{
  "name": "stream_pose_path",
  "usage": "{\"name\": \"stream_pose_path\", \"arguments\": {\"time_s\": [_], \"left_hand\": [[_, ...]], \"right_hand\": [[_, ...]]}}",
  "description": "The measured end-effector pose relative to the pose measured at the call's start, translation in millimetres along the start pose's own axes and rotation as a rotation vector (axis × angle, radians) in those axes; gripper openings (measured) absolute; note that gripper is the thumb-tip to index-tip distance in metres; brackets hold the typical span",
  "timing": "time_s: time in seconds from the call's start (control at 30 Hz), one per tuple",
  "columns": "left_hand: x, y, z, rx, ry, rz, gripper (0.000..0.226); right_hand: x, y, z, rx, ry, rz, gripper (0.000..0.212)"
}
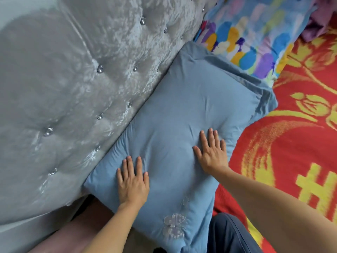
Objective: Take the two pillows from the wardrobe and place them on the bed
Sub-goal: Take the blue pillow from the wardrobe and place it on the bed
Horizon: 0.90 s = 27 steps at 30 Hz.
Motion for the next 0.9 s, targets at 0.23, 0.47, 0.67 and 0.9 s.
{"name": "stream_pose_path", "arguments": {"time_s": [0.23,0.47,0.67,0.9], "left_hand": [[43,-21,92,0.46,0.097,-0.112,0.049],[101,-75,162,0.494,0.09,0.032,0.034],[121,-91,216,0.451,0.035,0.118,0.034],[145,-90,312,0.366,-0.035,0.212,0.036]], "right_hand": [[45,-3,134,0.448,0.055,-0.093,0.053],[97,-65,202,0.352,-0.051,-0.027,0.039],[127,-113,231,0.247,-0.173,0.059,0.037],[148,-127,304,0.193,-0.289,0.103,0.037]]}}
Point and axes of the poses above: each hand's wrist, its own z-axis away from the middle knuckle, its own y-axis out of the palm, x = y × z, the point moved 4 cm from there along -z, towards the middle knuckle, and after that the axes turned 14 degrees about -y, right-handed, at the moved point
